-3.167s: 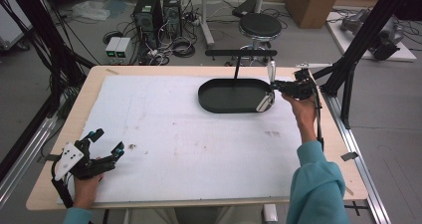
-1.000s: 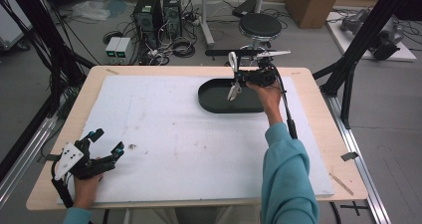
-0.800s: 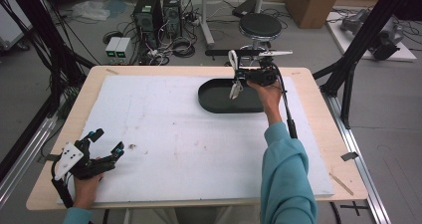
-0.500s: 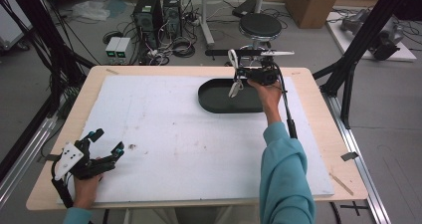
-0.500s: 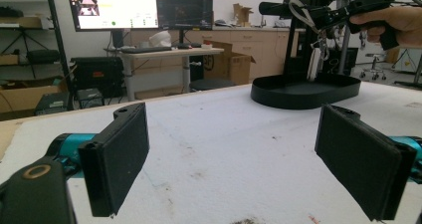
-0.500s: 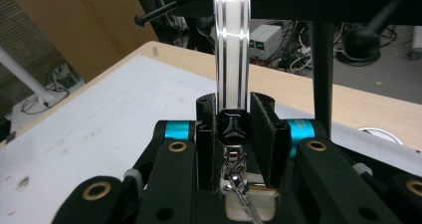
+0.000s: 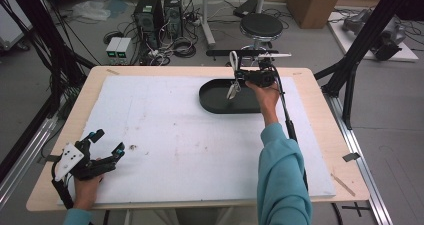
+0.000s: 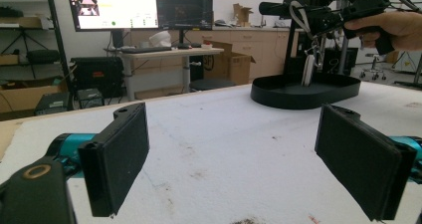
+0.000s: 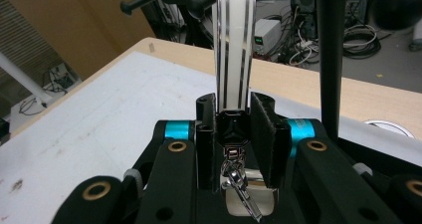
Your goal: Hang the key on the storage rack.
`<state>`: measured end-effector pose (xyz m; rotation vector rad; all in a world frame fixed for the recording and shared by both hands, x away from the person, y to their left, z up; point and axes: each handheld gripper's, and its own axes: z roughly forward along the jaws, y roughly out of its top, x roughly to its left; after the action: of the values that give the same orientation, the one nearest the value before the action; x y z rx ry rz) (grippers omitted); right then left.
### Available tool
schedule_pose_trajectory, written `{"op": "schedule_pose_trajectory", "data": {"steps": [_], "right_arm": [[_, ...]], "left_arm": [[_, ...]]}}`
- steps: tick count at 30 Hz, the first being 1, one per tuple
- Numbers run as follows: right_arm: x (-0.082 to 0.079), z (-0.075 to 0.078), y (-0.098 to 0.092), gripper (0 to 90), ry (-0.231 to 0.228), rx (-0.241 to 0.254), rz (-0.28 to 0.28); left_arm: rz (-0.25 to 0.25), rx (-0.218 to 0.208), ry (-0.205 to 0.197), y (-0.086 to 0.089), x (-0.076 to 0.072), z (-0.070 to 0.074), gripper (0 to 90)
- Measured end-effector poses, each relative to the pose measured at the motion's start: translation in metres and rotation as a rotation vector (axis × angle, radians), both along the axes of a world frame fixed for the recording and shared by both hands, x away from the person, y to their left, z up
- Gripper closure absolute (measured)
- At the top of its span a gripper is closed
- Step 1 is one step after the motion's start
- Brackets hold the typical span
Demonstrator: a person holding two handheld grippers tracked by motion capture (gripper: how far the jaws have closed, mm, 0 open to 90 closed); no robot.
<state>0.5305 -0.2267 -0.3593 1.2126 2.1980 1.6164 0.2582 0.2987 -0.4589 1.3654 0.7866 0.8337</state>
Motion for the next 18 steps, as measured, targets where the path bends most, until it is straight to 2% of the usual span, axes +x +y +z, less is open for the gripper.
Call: {"op": "schedule_pose_trajectory", "data": {"steps": [10,14,15,16,18], "right_arm": [[-0.0018,-0.0016,0.0073,73.5,-0.022,-0.066,-0.039],[-0.0023,-0.0021,0.0094,72.6,-0.021,-0.074,-0.061],[-0.0021,-0.0023,0.0095,79.4,-0.025,-0.077,-0.062],[-0.0031,-0.0019,0.0099,78.5,-0.023,-0.092,-0.073],[-0.0036,-0.0019,0.0099,78.1,-0.014,-0.088,-0.077]], "left_arm": [[0.0,0.001,0.0,0.0,-0.0001,0.0,14.2],[-0.001,0.004,0.001,0.0002,-0.0002,0.0,14.2],[0.0,0.001,0.0,0.0,-0.0001,0.0,14.3],[0.0,0.0,0.0,0.0,-0.0002,0.0,14.2],[0.0,0.004,0.001,0.0001,-0.0002,0.0,14.2]]}}
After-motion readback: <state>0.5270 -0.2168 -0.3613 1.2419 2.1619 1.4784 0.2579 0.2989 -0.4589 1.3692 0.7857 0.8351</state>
